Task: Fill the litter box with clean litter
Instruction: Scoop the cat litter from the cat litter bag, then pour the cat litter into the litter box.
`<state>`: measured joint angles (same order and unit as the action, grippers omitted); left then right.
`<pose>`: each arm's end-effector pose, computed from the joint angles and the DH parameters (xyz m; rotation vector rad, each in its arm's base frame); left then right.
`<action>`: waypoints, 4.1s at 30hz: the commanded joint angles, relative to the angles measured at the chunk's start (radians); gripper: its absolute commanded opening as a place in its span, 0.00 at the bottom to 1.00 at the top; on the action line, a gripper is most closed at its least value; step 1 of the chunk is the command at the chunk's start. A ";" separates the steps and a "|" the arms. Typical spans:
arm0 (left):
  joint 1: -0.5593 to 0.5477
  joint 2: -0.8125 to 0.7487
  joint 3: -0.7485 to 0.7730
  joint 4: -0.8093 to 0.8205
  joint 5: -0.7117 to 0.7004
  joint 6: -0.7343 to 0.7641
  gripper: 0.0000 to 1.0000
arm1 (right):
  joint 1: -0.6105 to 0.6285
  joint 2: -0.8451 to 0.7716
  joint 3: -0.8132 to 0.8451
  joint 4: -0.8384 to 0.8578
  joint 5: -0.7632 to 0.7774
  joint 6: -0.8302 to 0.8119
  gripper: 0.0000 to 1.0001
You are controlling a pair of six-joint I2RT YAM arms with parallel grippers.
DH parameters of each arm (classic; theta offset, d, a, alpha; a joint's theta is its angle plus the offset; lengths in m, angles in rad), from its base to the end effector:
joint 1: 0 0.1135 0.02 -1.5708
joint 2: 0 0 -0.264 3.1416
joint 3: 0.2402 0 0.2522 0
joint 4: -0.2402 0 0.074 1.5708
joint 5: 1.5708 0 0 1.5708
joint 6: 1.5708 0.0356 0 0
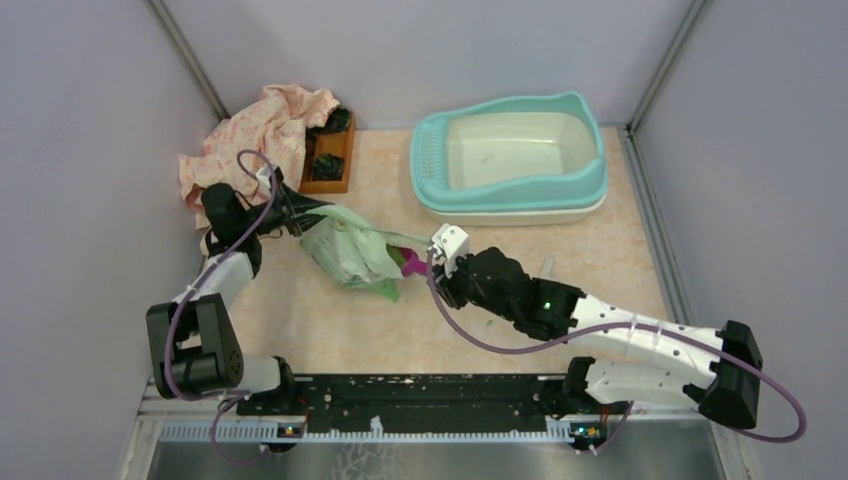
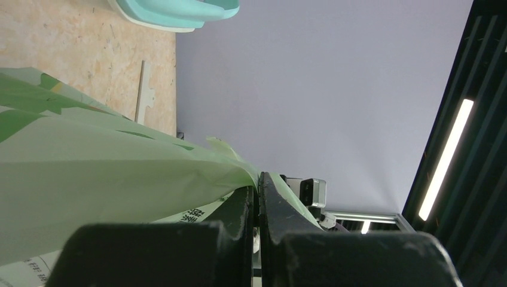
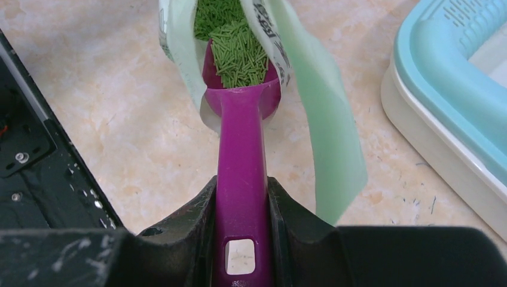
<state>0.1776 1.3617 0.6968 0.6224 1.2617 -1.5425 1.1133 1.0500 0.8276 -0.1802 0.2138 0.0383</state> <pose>0.2813 0.0160 0.2642 -0.5003 1.9649 -1.9455 0.1132 0.2128 0.3044 -0.9015 1.7894 0.5395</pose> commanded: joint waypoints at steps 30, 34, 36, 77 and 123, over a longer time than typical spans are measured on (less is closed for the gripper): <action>0.073 0.167 0.111 0.193 0.053 -0.027 0.00 | 0.111 -0.336 -0.357 0.355 0.254 -0.009 0.00; 0.074 0.181 0.131 0.175 0.047 -0.020 0.00 | 0.111 -0.202 -0.321 0.432 0.242 -0.027 0.00; 0.074 0.186 0.141 0.171 0.049 -0.020 0.00 | 0.111 -0.205 -0.323 0.440 0.238 -0.021 0.00; 0.077 0.228 0.245 -0.030 0.001 0.059 0.00 | 0.102 -0.398 -0.383 0.484 0.236 -0.032 0.00; 0.079 0.296 0.254 -0.097 -0.007 0.132 0.00 | -0.536 0.011 0.375 -0.045 -0.199 -0.006 0.00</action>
<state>0.2489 1.6638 0.9554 0.4725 1.2308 -1.4170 0.6563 0.9585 1.0359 -0.1078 0.1177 -0.0017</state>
